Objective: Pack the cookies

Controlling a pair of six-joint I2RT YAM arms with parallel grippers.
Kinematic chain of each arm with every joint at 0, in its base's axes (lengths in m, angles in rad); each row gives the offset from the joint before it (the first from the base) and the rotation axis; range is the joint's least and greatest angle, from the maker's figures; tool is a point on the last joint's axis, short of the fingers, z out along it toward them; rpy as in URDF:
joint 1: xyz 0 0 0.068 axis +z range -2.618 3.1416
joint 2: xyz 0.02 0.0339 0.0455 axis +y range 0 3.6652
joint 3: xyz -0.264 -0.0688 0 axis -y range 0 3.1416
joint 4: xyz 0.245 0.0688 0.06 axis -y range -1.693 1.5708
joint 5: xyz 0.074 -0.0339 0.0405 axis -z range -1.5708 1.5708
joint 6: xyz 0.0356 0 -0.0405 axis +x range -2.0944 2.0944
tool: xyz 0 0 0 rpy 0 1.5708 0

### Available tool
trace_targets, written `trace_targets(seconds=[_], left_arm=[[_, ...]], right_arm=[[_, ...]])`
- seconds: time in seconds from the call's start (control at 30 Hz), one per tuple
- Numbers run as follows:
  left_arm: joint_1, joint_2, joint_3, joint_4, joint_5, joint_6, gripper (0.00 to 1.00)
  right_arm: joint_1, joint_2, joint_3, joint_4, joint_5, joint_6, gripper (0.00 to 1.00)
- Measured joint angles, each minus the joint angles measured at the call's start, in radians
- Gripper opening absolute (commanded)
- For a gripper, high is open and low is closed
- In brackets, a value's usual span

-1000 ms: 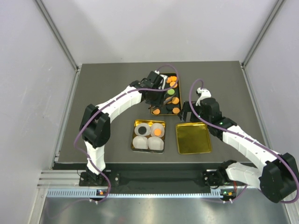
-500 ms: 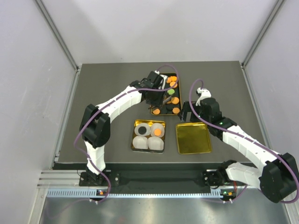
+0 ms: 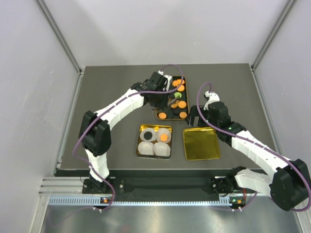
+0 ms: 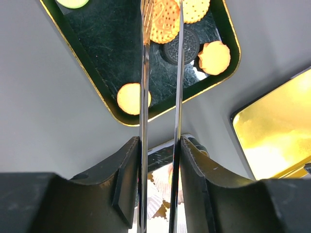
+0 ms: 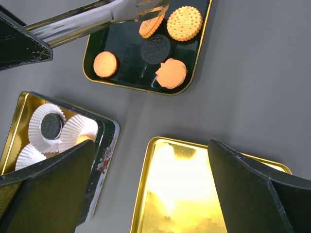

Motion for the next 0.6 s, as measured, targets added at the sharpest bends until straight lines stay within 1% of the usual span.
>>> trace_targets(seconds=[0.13, 0.27, 0.37, 0.6], left_arm=[[0.000, -0.004, 0.000, -0.002, 0.000, 0.002, 0.46], [0.000, -0.004, -0.009, -0.008, -0.003, 0.007, 0.53], [0.001, -0.004, -0.021, -0.018, -0.007, 0.010, 0.56], [0.001, -0.004, -0.026, -0.027, -0.011, 0.016, 0.55]], right_arm=[[0.000, 0.000, 0.000, 0.000, 0.000, 0.000, 1.00], [0.000, 0.000, 0.000, 0.000, 0.000, 0.000, 1.00], [0.000, 0.000, 0.000, 0.000, 0.000, 0.000, 1.00], [0.000, 0.000, 0.000, 0.000, 0.000, 0.000, 1.00]])
